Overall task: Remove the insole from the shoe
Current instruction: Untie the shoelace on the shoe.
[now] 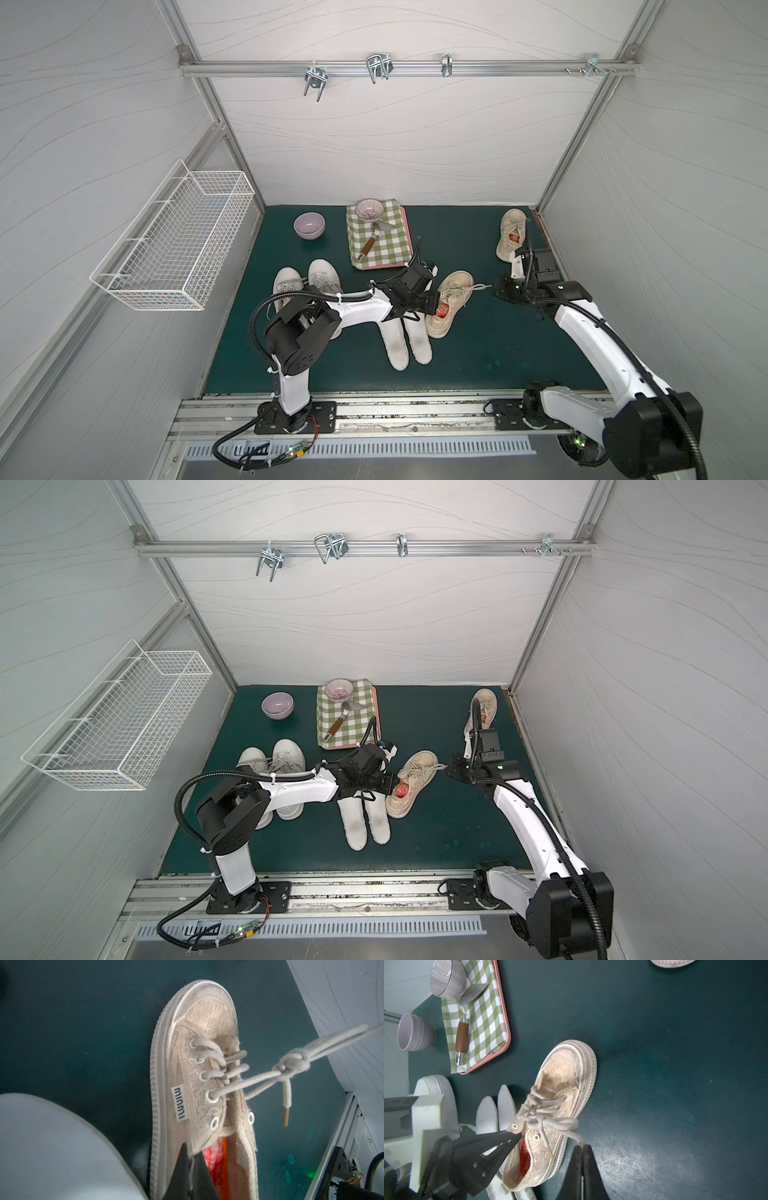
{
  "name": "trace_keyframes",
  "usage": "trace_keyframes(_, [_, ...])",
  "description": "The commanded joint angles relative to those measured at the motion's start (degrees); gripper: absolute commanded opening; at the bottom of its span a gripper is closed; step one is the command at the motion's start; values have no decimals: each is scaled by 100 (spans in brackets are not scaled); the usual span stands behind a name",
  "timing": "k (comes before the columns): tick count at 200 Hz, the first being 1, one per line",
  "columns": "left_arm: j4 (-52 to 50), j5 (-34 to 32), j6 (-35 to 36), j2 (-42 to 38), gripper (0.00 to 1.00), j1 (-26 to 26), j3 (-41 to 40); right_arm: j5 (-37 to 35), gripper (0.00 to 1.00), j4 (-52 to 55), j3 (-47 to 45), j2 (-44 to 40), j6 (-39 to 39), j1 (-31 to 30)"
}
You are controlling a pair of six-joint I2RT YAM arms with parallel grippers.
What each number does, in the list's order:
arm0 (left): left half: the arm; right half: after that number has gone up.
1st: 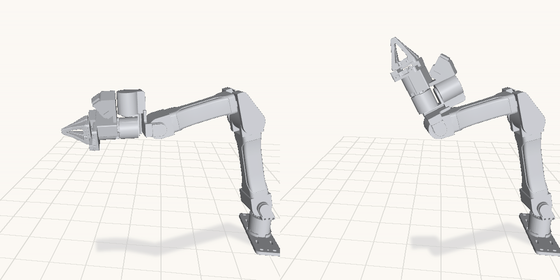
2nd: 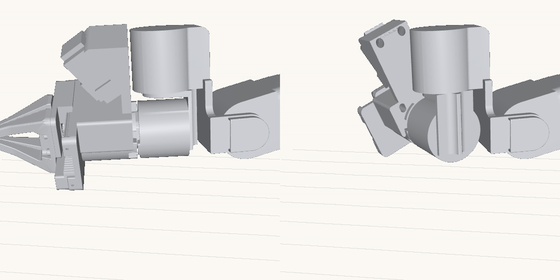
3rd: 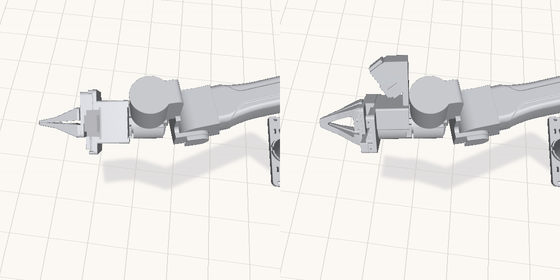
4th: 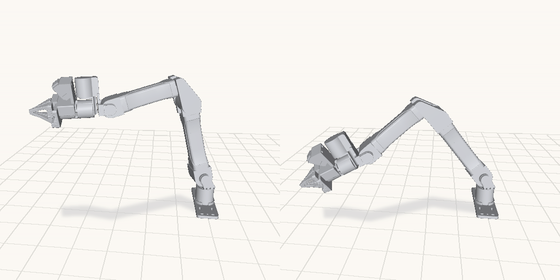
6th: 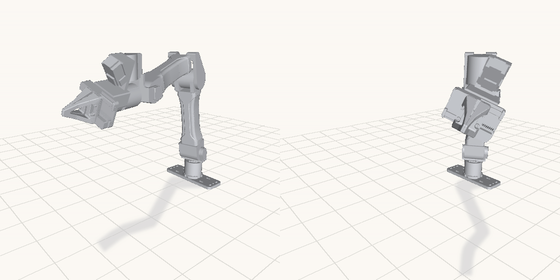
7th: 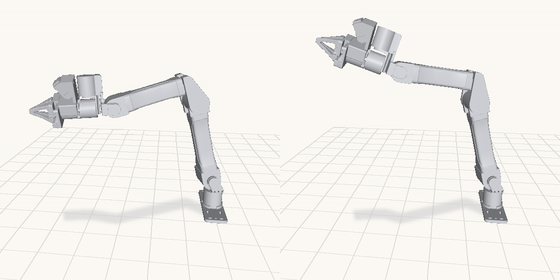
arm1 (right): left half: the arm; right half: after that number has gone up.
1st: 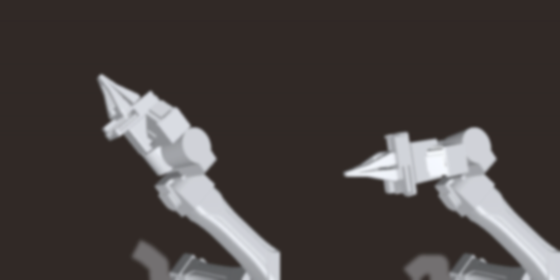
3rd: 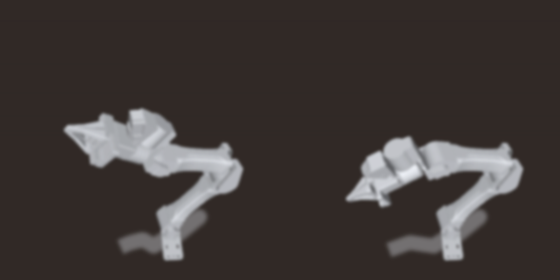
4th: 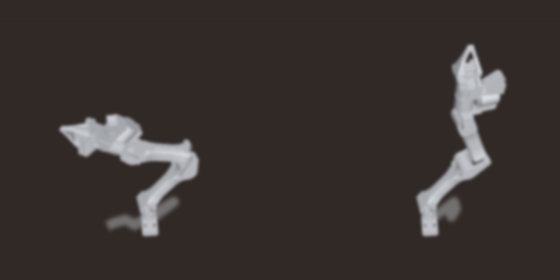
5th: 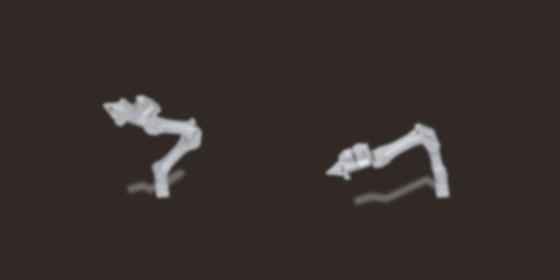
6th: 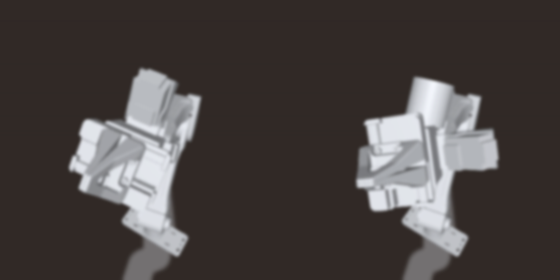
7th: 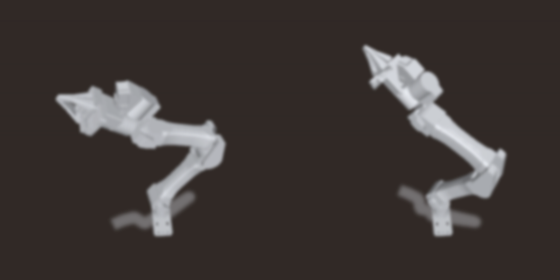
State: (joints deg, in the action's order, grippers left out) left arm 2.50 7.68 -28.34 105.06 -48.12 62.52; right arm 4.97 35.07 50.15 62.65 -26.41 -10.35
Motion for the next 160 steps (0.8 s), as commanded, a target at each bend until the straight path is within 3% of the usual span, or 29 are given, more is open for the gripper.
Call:
trace_keyframes(1, [156, -190, -98, -181, 0, 108, -84, -446, 0, 304, 187, -303, -80, 267])
trace_keyframes(41, [207, -141, -111, -189, 0, 143, -135, -708, 0, 410, 232, -640, -249, 576])
trace_keyframes(92, [286, 158, -93, -188, 0, 128, -41, -191, 4, 178, 173, -297, -225, 572])
trace_keyframes(114, [295, 175, -50, -225, 0, 33, -4, -42, 15, 97, 144, -13, -215, 570])
trace_keyframes(139, [251, 189, -40, -197, 0, -75, 99, -112, 44, 97, 133, 77, -220, 474])
trace_keyframes(160, [207, 168, -14, -190, 0, -113, 143, -310, 50, 97, 127, -95, -133, 195])
